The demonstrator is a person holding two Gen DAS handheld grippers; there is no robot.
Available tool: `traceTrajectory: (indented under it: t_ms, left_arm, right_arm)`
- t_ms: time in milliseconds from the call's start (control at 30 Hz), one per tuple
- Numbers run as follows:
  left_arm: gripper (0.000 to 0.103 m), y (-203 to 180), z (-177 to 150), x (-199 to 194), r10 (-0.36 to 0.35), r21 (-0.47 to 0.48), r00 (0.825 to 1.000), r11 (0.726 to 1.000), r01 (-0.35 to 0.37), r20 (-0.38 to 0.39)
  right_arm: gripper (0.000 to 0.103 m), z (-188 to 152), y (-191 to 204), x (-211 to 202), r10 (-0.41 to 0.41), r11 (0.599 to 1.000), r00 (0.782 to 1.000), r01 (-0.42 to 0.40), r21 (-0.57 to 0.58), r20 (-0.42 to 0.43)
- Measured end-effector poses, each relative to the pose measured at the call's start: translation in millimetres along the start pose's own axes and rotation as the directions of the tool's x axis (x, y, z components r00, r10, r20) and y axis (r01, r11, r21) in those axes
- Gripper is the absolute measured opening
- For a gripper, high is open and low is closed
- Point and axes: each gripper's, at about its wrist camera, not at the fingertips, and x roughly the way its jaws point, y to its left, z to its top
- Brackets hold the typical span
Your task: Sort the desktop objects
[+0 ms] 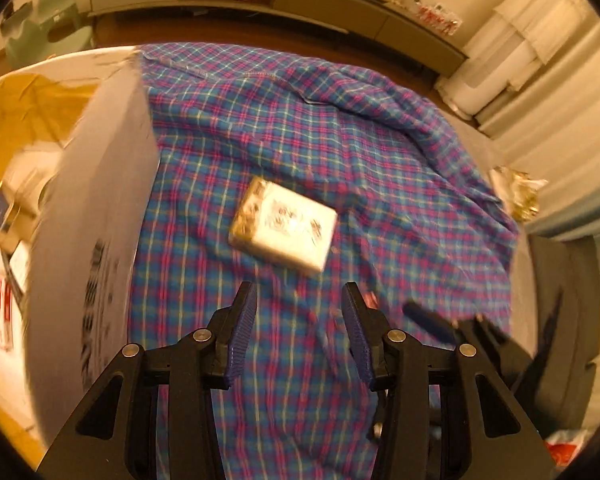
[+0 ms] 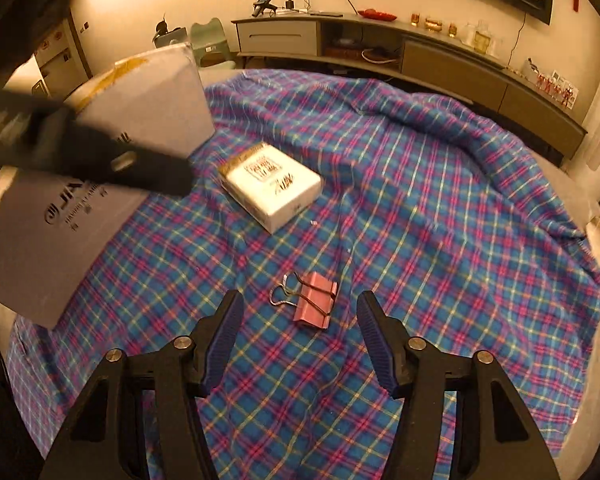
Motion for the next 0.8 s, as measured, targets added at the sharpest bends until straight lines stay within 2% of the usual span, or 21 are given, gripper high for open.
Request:
traceTrajectory:
  t_ms: [133, 300, 400, 500, 533, 567, 733, 767, 800]
  left_arm:
    - [0.047, -5.7, 19.5, 17.6, 0.042, 0.026, 0.999, 0.999, -0.042, 0.023]
    - [0.047, -8.2, 34.5, 39.4, 0.045, 0.035, 0.999, 0.998, -0.045, 0.02]
    - [0.05, -13.6, 37.2, 54.4, 0.065, 0.073, 0.998, 0.995, -0.063, -0.012]
    - [0.056, -15.5, 40.7, 57.4, 0.096, 0.088, 0.995, 0.991, -0.098, 0.022]
    - [0.056, -14.5, 42.6, 59.0, 0.098, 0.077, 0.995, 0.992, -0.1, 0.022]
    - [0.057, -12.7, 44.8, 59.0, 0.096, 0.062, 0.995, 0.993, -0.098, 0.027]
    - [0.059, -3.8, 44.0, 56.9, 0.067, 0.023, 0.998, 0.998, -0.067, -0.003]
    - [0.059, -3.7, 39.6, 55.7, 0.04, 0.008, 0.999, 0.999, -0.04, -0.023]
    - [0.059, -5.2, 28.5, 51.4, -0.016, 0.003, 0.998, 1.0, 0.016, -0.068]
  right_arm:
    - [0.056, -0.4, -6.1, 6.8, 0.011, 1.0, 1.0, -0.011, 0.008, -0.01]
    - [0.055, 1.1, -8.8, 12.1, 0.027, 0.999, 0.999, -0.027, 0.02, -0.017]
    - [0.049, -0.1, -4.6, 17.7, 0.021, 1.0, 1.0, -0.021, 0.011, -0.023]
    - [0.045, -1.8, -2.9, 17.7, 0.016, 1.0, 1.0, -0.015, 0.011, -0.024]
    - [0.04, -1.9, -1.7, 17.7, 0.011, 1.0, 1.0, -0.011, 0.015, -0.022]
    - [0.035, -2.5, -1.6, 17.3, 0.004, 1.0, 1.0, -0.003, 0.02, -0.021]
    - [0.026, -5.8, 2.6, 16.7, 0.012, 0.999, 1.0, -0.011, 0.032, -0.026]
    - [0.024, -6.5, 3.0, 17.9, 0.014, 0.999, 1.0, -0.013, 0.031, -0.027]
    - [0.023, -7.6, 5.5, 17.1, 0.014, 1.0, 0.999, -0.014, 0.026, -0.03]
